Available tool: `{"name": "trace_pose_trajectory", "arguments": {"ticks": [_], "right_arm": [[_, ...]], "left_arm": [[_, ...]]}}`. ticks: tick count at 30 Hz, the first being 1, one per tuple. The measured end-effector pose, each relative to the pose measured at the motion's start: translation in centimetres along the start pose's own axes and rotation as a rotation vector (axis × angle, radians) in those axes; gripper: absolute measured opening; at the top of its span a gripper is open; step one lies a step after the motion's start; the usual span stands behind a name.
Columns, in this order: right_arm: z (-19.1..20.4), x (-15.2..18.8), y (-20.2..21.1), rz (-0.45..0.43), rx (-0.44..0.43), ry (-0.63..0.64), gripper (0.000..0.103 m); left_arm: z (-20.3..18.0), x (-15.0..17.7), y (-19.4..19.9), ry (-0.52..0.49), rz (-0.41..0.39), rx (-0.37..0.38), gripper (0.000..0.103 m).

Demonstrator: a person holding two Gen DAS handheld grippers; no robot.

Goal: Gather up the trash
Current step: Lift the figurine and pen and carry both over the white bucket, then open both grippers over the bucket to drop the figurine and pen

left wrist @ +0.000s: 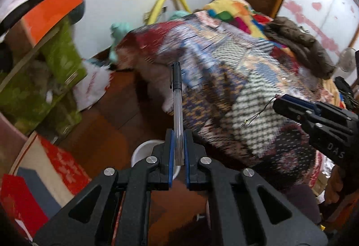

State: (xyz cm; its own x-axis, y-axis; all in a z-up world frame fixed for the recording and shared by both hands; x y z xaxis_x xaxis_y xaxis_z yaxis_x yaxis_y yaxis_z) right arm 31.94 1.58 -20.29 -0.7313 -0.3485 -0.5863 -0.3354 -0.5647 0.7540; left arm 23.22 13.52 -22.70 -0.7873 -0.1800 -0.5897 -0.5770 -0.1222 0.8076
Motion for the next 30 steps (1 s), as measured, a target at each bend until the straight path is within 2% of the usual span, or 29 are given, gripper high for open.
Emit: {"name": "trace_pose_trajectory", "arguments": {"ticks": [8, 16, 24, 27, 30], "right_arm": [[4.4, 2.9, -5.5, 0.138, -0.024, 0.049, 0.020], [5.6, 5.4, -10.8, 0.272, -0.014, 0.058, 0.020], [4.8, 6.9, -15.6, 0.422, -0.009, -0.012, 0.021], [4.6, 7.0, -16.8, 0.440, 0.022, 0.005, 0.021], [4.4, 7.0, -17.7, 0.467, 0.016, -0.003, 0.021]], "left_arm": [[4.1, 5.3, -4.7, 0.071, 0.139, -0.003, 0.006], [4.6, 10.0, -10.4, 0.088, 0.304, 0.072, 0.006], [4.3, 11.2, -14.5, 0.119, 0.395, 0.129, 0.006], [4.6, 10.8, -15.9, 0.112, 0.423, 0.121, 0.006], [4.7, 10.1, -17.1, 0.116, 0.436, 0.123, 0.006]]}}
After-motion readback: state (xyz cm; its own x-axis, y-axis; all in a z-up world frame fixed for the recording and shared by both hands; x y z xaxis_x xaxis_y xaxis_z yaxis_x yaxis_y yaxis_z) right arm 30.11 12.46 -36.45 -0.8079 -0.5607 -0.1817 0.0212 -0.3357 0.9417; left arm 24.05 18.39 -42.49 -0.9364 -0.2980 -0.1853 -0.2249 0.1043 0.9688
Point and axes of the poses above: each gripper's, at about its wrist camera, not at the fingertips, and y roughly against the way its jaws point, z to its left, x to its underside, the point moved 8 cm from there along -y, roughly the way its jaws point, and after that the axes turned 15 degrees about -y, right-handed, at the moved point
